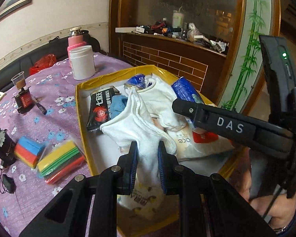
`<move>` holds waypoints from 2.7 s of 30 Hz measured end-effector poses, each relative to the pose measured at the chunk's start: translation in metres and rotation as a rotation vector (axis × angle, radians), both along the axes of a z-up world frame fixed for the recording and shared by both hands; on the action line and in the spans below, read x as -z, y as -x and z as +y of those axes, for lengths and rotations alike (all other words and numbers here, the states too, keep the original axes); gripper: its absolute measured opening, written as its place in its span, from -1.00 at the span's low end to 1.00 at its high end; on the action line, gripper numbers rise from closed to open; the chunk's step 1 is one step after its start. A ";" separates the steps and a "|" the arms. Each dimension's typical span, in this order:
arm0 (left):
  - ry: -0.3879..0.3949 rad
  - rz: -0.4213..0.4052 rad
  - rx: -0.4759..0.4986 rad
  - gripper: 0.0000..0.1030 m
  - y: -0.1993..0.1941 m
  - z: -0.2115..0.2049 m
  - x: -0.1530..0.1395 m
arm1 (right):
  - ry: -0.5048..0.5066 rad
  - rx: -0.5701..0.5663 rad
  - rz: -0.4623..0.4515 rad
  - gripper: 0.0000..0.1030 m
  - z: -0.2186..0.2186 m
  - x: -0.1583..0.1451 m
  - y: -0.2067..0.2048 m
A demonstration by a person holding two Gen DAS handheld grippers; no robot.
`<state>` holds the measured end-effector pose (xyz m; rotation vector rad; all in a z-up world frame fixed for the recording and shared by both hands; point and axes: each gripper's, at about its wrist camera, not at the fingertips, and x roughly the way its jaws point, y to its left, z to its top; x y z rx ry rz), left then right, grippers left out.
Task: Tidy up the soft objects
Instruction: 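Carry the white cloth and Vinda pack over the tray with both grippers, then lower both items into the tray and open both grippers, then withdraw both grippers up and away from the tray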
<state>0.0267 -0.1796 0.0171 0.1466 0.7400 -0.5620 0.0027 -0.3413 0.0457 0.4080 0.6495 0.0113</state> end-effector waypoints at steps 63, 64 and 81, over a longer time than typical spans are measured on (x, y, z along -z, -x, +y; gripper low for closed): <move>-0.021 -0.209 -0.034 1.00 0.093 0.064 -0.011 | 0.205 0.219 -0.137 0.89 0.047 -0.010 0.104; -0.041 -0.195 -0.043 1.00 0.093 0.067 -0.008 | 0.220 0.225 -0.142 0.89 0.052 -0.007 0.108; -0.166 -0.105 -0.171 1.00 0.067 0.088 0.002 | 0.291 0.247 -0.151 0.95 0.074 -0.012 0.096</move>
